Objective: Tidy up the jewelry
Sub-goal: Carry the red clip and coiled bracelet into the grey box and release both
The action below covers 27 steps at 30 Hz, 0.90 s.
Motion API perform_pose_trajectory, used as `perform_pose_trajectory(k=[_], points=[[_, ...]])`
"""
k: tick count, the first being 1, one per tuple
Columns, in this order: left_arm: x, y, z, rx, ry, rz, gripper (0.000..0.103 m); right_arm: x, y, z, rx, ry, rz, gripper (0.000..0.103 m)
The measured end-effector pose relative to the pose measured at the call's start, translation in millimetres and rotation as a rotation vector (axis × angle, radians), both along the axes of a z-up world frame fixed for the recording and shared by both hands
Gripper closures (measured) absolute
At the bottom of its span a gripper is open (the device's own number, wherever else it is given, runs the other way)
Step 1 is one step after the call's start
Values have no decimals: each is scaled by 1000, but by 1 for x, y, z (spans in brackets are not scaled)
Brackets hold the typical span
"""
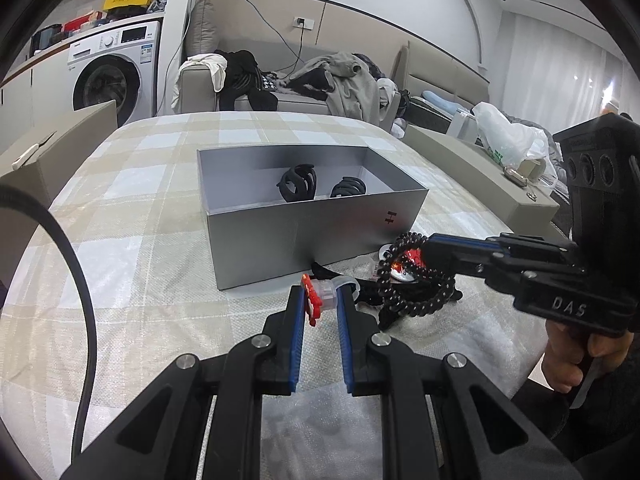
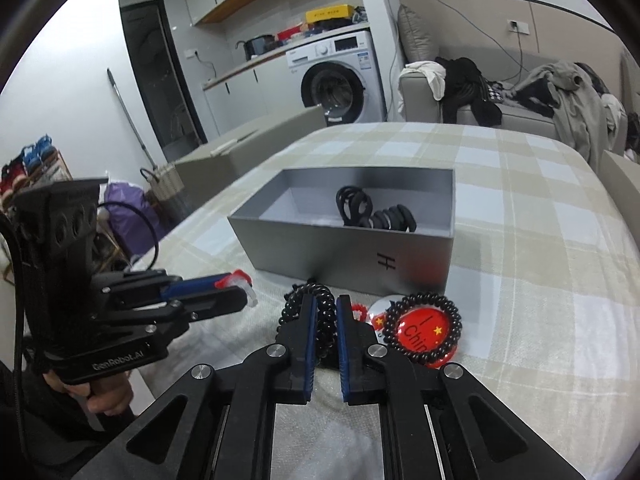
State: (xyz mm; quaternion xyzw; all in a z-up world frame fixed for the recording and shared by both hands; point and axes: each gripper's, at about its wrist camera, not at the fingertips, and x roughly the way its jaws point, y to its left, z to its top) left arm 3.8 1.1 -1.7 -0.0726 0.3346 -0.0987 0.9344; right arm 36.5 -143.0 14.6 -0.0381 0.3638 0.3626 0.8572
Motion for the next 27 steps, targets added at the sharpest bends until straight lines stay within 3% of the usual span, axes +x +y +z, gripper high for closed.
perform_pose_trajectory(k=[11, 27], points=[[3, 1, 11, 13, -40, 18, 92, 4, -14, 24, 86, -40, -45, 94], [19, 11, 58, 3, -179, 77, 92, 18, -13, 79, 169, -156, -83, 94]])
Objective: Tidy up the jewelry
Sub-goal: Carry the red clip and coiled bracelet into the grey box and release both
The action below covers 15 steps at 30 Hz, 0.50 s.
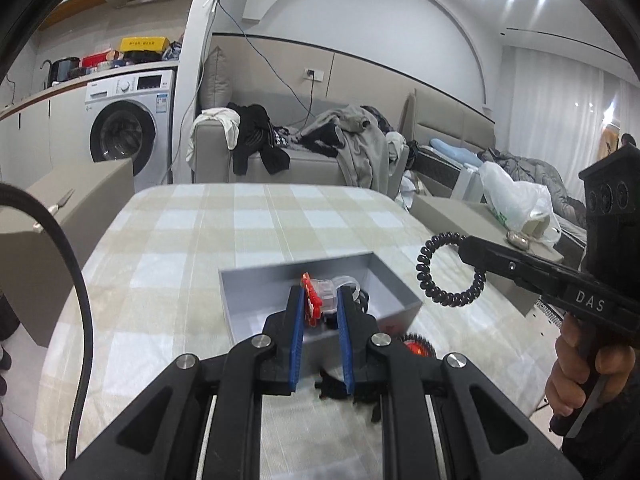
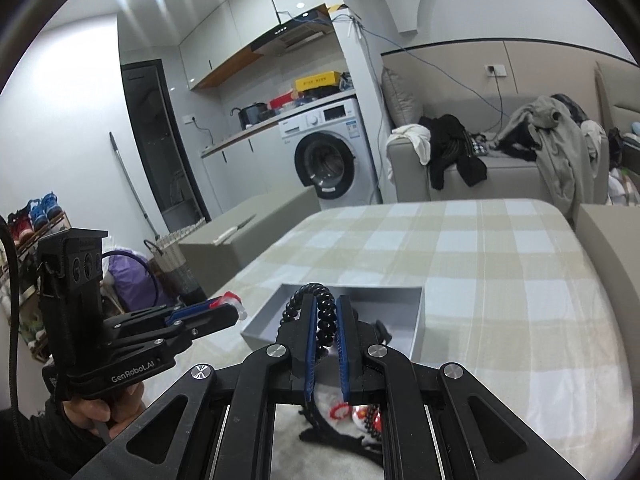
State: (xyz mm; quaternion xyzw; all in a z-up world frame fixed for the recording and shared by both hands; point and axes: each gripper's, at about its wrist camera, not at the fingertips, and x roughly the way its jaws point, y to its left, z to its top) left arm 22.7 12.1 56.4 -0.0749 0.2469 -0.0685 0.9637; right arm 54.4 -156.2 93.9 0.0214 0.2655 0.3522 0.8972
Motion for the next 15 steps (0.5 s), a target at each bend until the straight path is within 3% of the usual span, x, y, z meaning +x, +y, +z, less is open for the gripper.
perform_pose_trajectory(k=[10, 15], points=[[22, 11, 10, 5, -60, 50, 92, 28, 5, 6, 30, 9, -37, 94], [25, 16, -2, 9, -28, 53, 92, 34, 6, -7, 15, 23, -51, 94]])
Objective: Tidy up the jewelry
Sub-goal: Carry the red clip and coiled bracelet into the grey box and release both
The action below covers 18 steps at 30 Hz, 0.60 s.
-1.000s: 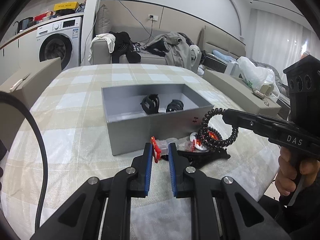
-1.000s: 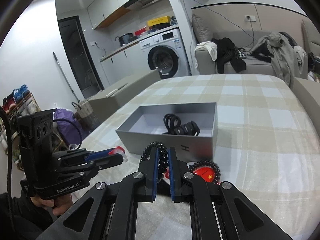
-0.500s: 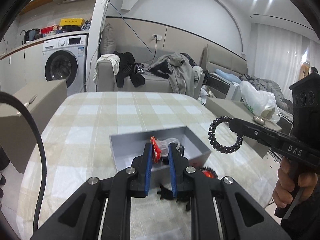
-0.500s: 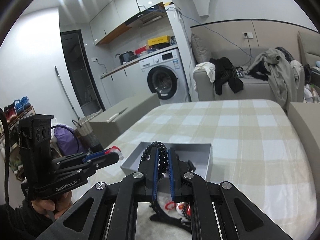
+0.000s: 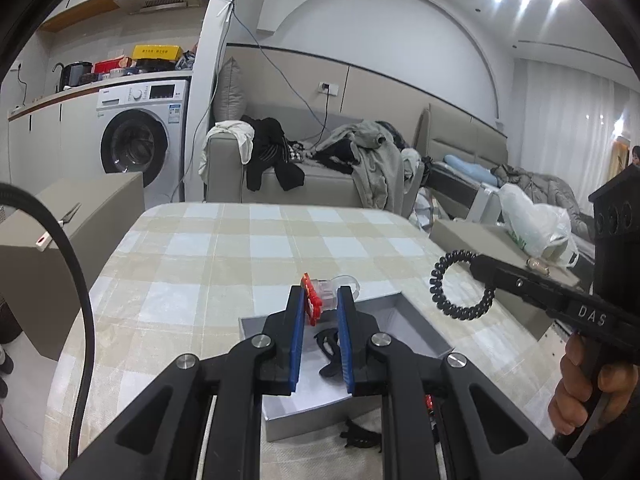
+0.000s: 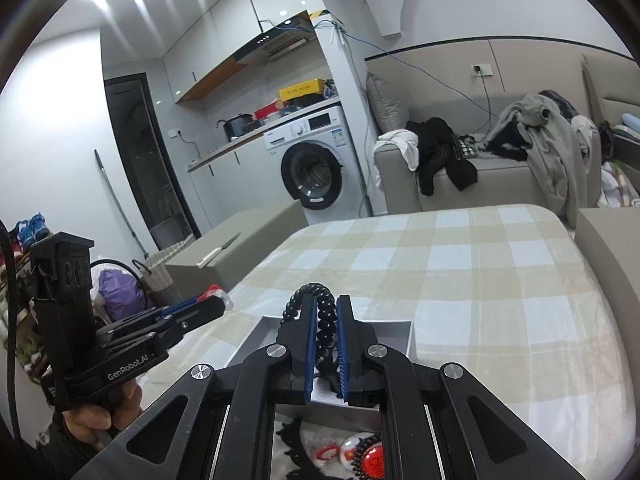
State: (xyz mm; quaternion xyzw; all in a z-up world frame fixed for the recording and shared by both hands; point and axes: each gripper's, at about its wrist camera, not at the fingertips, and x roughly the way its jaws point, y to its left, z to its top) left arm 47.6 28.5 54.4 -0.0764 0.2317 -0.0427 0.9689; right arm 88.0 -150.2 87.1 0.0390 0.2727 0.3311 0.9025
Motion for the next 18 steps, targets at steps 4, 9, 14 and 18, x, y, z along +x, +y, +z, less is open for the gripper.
perform_pose_trajectory(k=[4, 9, 14, 18], points=[[5, 1, -8, 22, 22, 14, 92, 6, -1, -13, -4, 34, -5, 94], [8, -2, -13, 27, 47, 11, 92, 10, 0, -21, -8, 58, -6, 94], [11, -5, -18, 35, 70, 3, 92, 12, -2, -24, -11, 67, -16, 94], [12, -8, -22, 48, 86, 0, 92, 17, -4, -28, -9, 85, -28, 94]])
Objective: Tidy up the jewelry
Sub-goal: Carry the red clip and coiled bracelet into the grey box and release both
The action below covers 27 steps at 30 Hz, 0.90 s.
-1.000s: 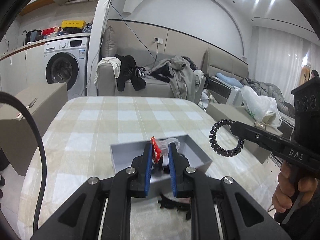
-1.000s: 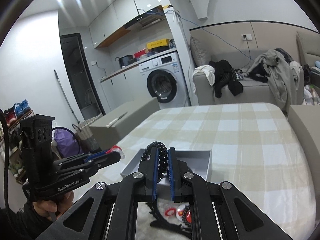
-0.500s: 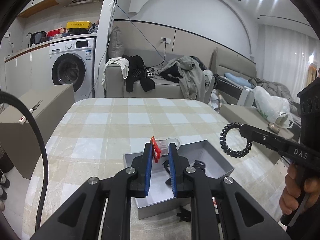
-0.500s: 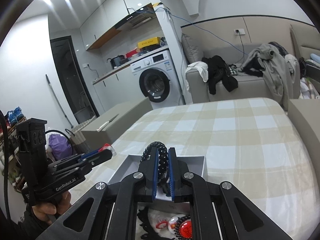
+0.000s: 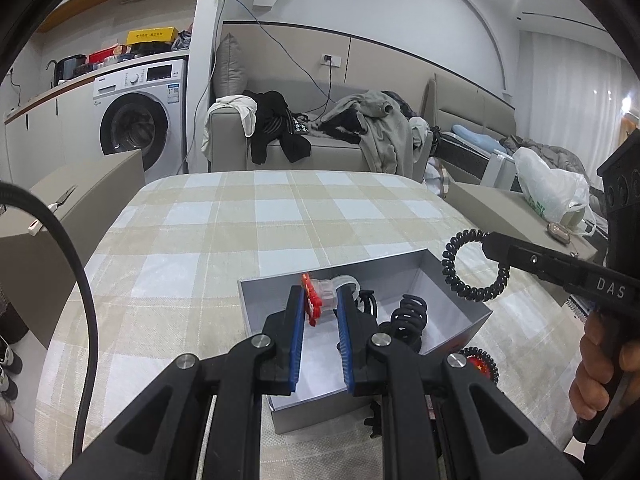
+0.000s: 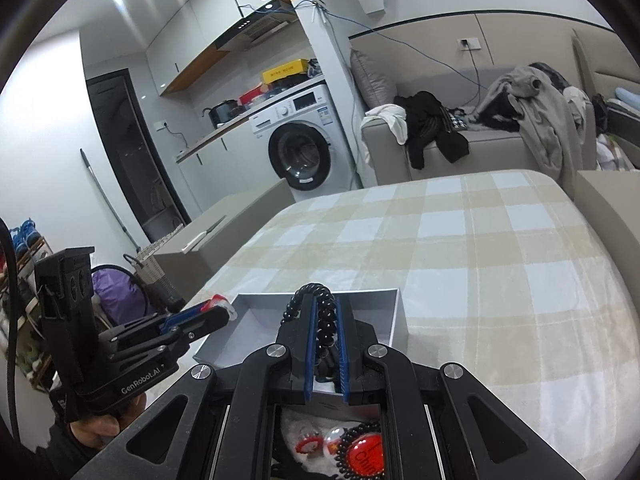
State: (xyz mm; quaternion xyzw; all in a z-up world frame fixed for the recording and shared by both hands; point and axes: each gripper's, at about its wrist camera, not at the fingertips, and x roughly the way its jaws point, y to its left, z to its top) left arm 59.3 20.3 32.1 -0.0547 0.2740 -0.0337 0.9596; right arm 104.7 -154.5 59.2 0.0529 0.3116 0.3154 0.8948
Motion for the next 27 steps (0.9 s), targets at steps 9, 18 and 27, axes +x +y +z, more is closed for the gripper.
perform_pose_trajectory(k=[9, 18, 27], points=[[1, -2, -4, 11, 21, 0, 92, 10, 1, -14, 1, 80, -13, 91], [2, -5, -5, 15, 31, -3, 92, 10, -1, -13, -3, 83, -12, 90], [2, 1, -1, 1, 47, 29, 40, 10, -1, -13, -3, 89, -13, 71]])
